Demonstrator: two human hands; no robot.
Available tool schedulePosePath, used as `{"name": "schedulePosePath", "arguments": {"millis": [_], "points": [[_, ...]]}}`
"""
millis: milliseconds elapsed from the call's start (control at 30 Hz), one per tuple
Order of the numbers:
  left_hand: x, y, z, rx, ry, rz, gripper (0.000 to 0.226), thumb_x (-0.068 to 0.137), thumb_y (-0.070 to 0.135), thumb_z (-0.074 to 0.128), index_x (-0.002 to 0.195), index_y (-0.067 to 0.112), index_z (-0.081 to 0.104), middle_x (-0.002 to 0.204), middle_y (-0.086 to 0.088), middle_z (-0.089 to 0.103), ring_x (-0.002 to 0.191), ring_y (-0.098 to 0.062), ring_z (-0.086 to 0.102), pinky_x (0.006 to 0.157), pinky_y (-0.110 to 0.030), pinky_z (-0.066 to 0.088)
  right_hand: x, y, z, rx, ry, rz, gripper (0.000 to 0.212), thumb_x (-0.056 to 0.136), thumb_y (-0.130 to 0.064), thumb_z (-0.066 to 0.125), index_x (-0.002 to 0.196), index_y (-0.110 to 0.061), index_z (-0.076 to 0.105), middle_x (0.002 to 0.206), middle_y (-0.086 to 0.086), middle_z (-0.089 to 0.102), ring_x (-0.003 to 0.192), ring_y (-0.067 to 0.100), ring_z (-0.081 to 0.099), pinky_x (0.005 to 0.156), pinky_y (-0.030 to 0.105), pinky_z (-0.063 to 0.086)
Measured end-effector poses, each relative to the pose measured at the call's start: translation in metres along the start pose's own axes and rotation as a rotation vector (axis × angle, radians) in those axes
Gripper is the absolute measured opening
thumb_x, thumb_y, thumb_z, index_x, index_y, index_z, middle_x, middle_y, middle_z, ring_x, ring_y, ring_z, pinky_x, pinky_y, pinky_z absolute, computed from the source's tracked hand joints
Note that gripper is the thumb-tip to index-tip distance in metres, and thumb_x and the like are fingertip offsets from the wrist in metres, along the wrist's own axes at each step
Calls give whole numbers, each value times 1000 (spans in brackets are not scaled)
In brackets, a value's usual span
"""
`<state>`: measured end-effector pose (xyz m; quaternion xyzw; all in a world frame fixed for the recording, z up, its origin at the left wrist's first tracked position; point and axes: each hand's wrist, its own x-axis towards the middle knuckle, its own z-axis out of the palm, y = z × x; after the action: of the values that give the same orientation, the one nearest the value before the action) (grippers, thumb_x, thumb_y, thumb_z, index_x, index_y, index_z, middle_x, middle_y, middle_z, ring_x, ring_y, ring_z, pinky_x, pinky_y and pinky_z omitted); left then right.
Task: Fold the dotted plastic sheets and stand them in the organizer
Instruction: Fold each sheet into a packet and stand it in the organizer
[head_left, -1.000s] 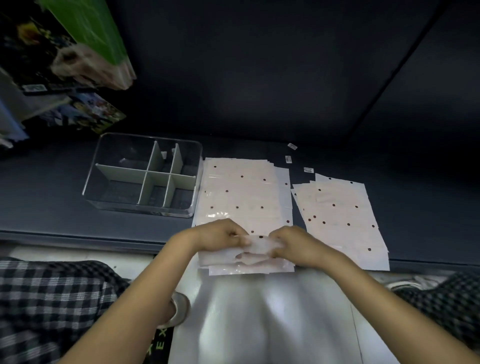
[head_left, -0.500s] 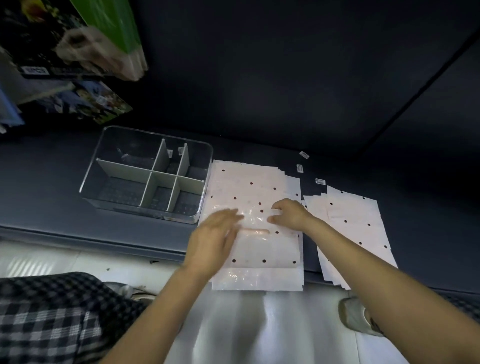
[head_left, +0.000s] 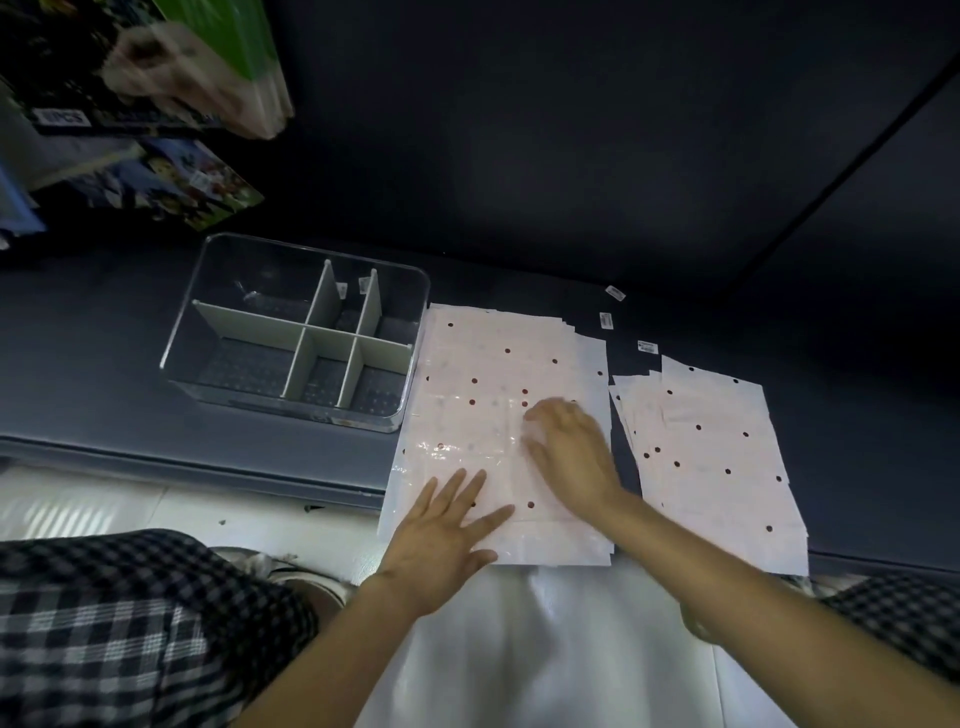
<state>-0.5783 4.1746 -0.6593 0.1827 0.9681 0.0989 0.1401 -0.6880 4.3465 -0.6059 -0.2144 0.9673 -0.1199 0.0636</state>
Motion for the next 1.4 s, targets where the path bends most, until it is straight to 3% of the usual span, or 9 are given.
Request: {"name": "schedulePosePath", "arguments": {"millis": [167, 300, 433, 667, 800, 1033, 1167, 1300, 1400], "points": [[2, 1, 2, 36, -51, -4, 53, 97, 58, 21, 147, 44, 12, 154, 1, -25, 139, -20, -30, 114, -38, -19, -71, -12, 34, -157, -65, -427, 56, 88, -42, 61, 132, -8, 54, 140, 6, 50, 130, 22, 47, 106, 40, 40], [-5, -10, 4, 52, -36, 32, 57, 94, 62, 16, 143, 48, -10, 150, 5, -30, 134, -19, -35, 112, -39, -22, -92, 28, 37, -289, -199, -428, 71, 93, -54, 35, 145, -6, 31, 153, 8, 25, 141, 24, 24, 115, 36, 7], [-25, -39, 1, 66, -39, 49, 59, 85, 70, 4, 139, 52, -15, 153, 10, -25, 140, -16, -28, 114, -37, -20, -103, 69, 24, -418, -268, -403, 74, 92, -59, 30, 145, -7, 32, 152, 9, 27, 140, 22, 27, 111, 38, 10], [-35, -54, -17, -197, 167, -16, 70, 85, 72, 16, 120, 34, 62, 154, 8, 21, 145, -13, 8, 119, -32, 2, -102, 85, 16, -197, -9, -375, 45, 85, -40, 62, 119, -10, 65, 134, 6, 56, 125, 23, 52, 114, 36, 20], [-11, -43, -18, -236, 175, 3, 36, 93, 51, 44, 99, 21, 64, 148, 6, 39, 140, -8, 29, 117, -22, 1, -86, 64, 20, 18, 47, -281, 29, 85, -24, 69, 109, -9, 67, 128, 6, 60, 117, 24, 58, 99, 41, 47], [5, -39, -15, -139, 163, -23, 54, 87, 51, 57, 135, 26, 48, 133, 3, 45, 129, -18, 36, 115, -31, 16, -68, 62, 21, -131, -208, -310, 48, 97, -36, 46, 138, -13, 45, 148, 3, 38, 136, 17, 37, 98, 38, 47], [7, -41, -15, -132, 163, -12, 55, 85, 54, 57, 133, 28, 48, 139, 1, 41, 133, -19, 35, 110, -31, 24, -61, 67, 16, -10, -358, -169, 85, 83, -76, 3, 144, -27, 36, 151, -9, 32, 138, 10, 31, 111, 27, 28], [6, -42, -16, -118, 155, 17, 67, 83, 62, 54, 141, 32, 40, 155, 3, 23, 139, -19, 26, 112, -36, 20, -55, 67, 11, 0, -156, -348, 31, 94, -19, 54, 123, -14, 61, 134, 2, 56, 122, 17, 53, 93, 34, 50], [12, -44, -24, -159, 124, -12, 69, 82, 66, 52, 143, 38, 34, 153, 12, 26, 137, -13, 26, 111, -31, 17, -49, 65, 0, 190, -168, -214, 27, 96, -25, 51, 118, -20, 64, 125, -9, 61, 118, 8, 53, 100, 25, 42]]}}
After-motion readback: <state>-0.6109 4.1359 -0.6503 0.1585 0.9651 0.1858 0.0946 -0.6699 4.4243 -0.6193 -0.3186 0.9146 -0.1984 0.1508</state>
